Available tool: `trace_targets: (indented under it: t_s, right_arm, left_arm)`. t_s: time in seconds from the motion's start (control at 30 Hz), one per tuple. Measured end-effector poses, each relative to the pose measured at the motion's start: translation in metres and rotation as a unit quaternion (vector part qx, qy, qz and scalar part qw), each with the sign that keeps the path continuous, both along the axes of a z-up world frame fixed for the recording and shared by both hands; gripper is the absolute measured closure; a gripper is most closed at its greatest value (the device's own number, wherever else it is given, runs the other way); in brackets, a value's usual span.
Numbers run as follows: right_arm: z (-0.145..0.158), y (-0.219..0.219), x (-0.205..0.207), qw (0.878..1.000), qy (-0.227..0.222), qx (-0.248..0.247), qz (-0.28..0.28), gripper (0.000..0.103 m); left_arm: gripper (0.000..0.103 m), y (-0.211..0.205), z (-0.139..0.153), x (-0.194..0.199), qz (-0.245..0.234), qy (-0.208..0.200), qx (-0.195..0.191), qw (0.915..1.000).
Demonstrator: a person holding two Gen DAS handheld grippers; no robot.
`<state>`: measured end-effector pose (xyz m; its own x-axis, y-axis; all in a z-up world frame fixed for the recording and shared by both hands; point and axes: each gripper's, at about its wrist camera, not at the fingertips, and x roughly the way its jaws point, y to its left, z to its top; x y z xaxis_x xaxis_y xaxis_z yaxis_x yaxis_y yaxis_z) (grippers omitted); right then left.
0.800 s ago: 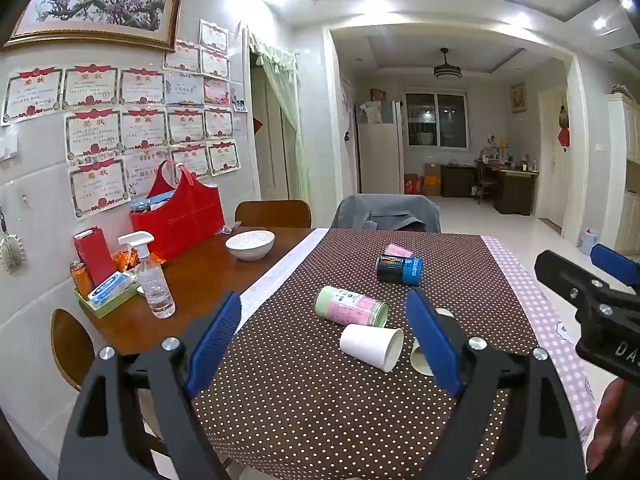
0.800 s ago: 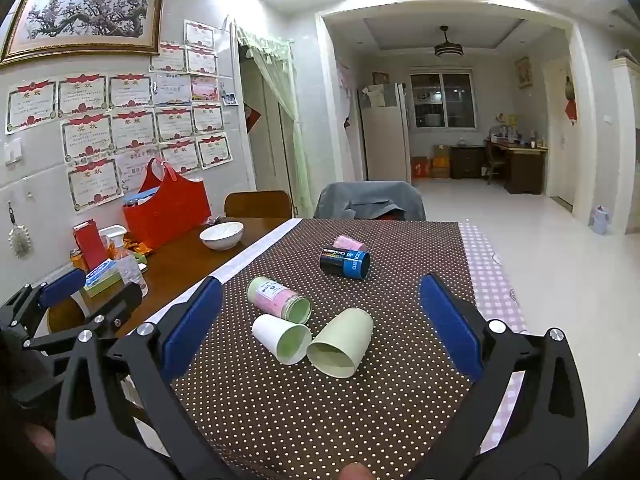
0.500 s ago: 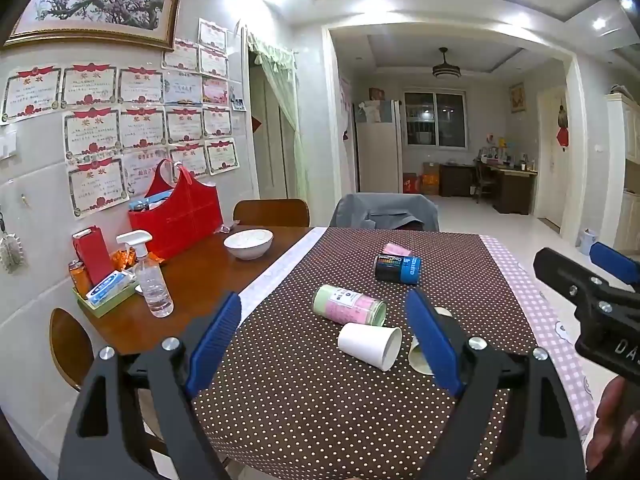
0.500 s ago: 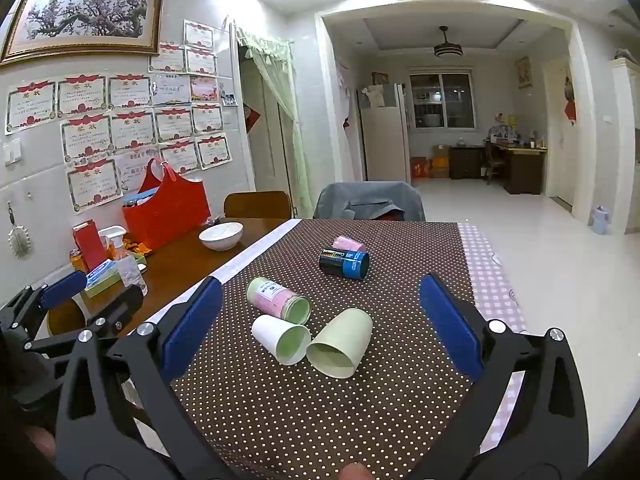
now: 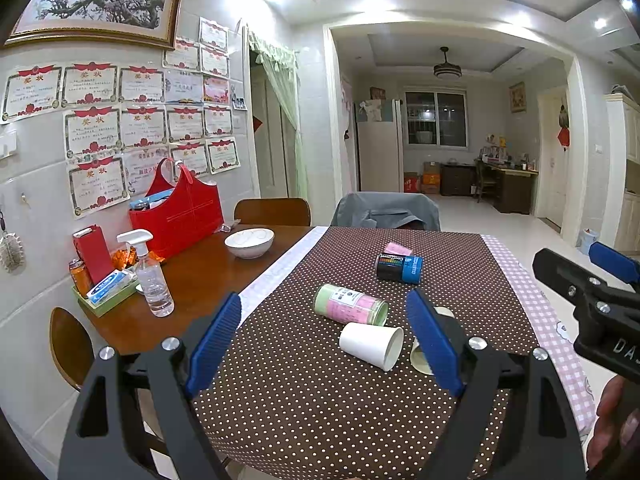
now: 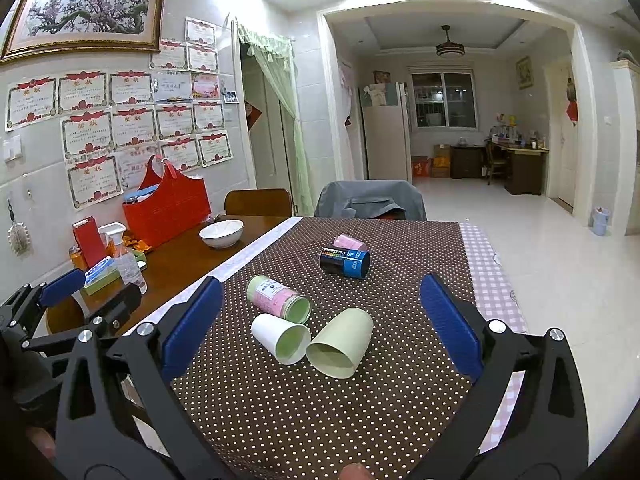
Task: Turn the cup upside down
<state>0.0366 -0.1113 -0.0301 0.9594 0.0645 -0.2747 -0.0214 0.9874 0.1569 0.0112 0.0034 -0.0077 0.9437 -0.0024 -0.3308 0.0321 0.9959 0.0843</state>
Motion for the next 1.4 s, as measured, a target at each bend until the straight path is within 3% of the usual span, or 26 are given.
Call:
trace_targets:
  t_s: [0.47,0.87,0.97,1.4]
  right_arm:
    - [-0.009,0.002,0.030,0.999,0.034,-0.029,0.013,0.006]
    - [-0.030,-0.007,0.096,0.995,0.093,-0.026,0.039,0.006]
    - [-0.030,-0.004,0.116,0.993,0.100,-0.044,0.049,0.006]
    - [-0.054,0.000,0.239,0.963,0.214,-0.063,0.149,0.006]
  left_arm:
    - [0.020,0.000,-0.006,0.022,0.000,0.013,0.005,0.9999]
    - [0.020,-0.004,-0.025,0.083,0.001,0.063,0.013,0.9979]
    - [0.020,-0.002,-0.030,0.101,0.003,0.079,0.012,0.9968]
    - [0.020,0.008,-0.057,0.200,0.030,0.153,-0.001,0.9877]
